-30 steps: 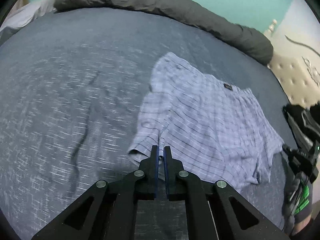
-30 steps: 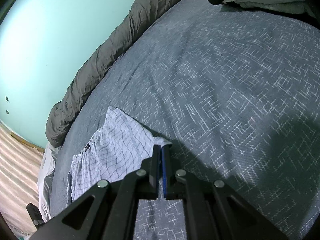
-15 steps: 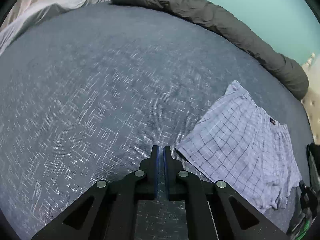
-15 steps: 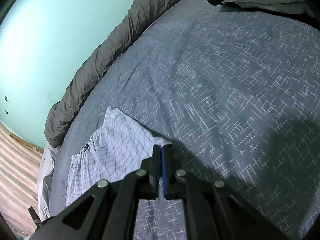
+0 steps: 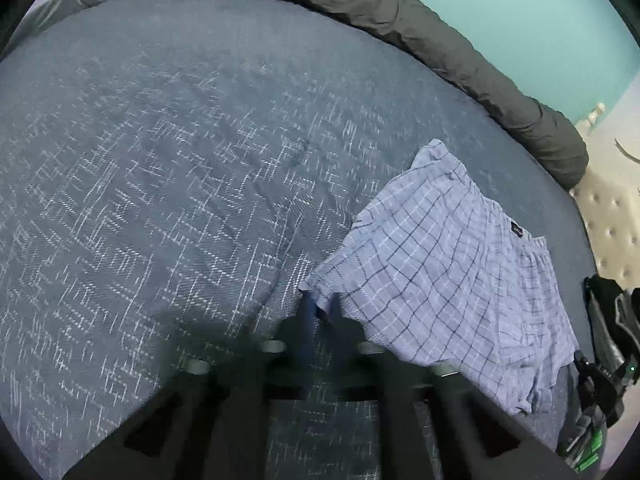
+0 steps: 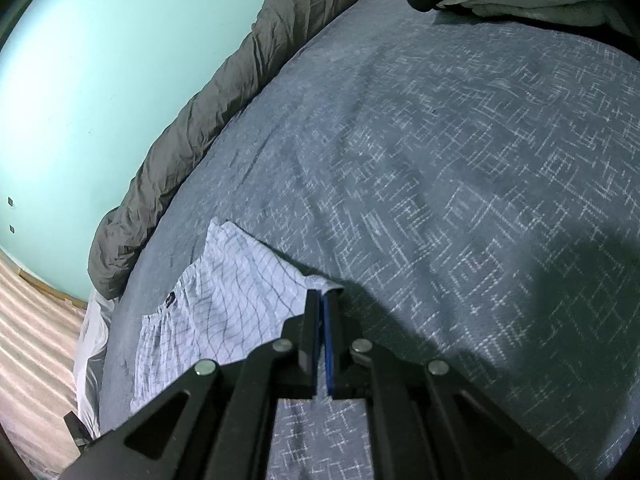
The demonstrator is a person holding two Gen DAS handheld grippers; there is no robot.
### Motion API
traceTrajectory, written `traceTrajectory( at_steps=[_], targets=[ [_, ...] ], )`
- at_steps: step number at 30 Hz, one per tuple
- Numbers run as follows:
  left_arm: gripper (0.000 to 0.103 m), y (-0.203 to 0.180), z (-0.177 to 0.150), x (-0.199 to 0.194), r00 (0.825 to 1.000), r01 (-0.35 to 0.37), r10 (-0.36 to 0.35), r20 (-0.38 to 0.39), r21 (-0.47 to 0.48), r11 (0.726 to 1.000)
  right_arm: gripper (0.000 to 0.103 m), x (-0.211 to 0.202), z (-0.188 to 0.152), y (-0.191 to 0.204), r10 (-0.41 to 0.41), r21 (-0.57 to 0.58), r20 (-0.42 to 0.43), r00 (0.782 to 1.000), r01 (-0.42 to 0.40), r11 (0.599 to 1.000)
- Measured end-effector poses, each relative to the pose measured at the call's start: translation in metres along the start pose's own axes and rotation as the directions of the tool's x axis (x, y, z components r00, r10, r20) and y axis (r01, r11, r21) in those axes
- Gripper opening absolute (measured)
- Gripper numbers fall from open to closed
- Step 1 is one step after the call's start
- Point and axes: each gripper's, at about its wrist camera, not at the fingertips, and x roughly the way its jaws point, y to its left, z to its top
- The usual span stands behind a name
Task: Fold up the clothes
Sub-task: 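Pinch the leg hem with the left gripper and smooth it flat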
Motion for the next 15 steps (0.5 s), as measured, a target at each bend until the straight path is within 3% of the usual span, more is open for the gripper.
traceTrajectory(
  at_steps=[6, 7, 9, 10, 11, 15],
  targets=[
    [0.002, -0.006, -0.003, -0.018, 0.999, -0.030, 0.029, 0.039, 0.032, 0.999, 0.001, -0.002, 0.007, -0.013, -0.028, 0.038, 0.022, 0.999, 0.028, 0.999],
    [0.005, -0.009, -0.005, -0.021, 0.998, -0.041, 0.039, 0.042, 0.042, 0.998, 0.001, -0.003, 0.007, -0.012, -0.027, 0.041, 0.020, 0.999, 0.026, 0.999],
    [0.025, -0.014, -0.007, -0.026, 0.997, -0.063, 0.059, 0.051, 0.062, 0.996, 0.003, -0.005, 0.007, -0.007, -0.029, 0.029, 0.024, 0.999, 0.028, 0.999],
    [0.040, -0.015, -0.008, -0.030, 0.996, -0.068, 0.064, 0.060, 0.066, 0.995, 0.005, -0.009, 0.006, 0.003, -0.033, -0.003, 0.035, 0.999, 0.033, 0.999],
    [0.045, -0.016, -0.010, -0.036, 0.995, -0.070, 0.065, 0.075, 0.066, 0.995, 0.005, -0.012, 0.004, 0.013, -0.027, -0.032, 0.039, 0.999, 0.028, 0.999],
    [0.046, -0.033, -0.019, -0.039, 0.998, -0.039, 0.034, 0.060, 0.090, 0.995, 0.006, -0.015, -0.015, 0.064, 0.064, -0.165, -0.028, 0.998, -0.067, 0.984]
  ],
)
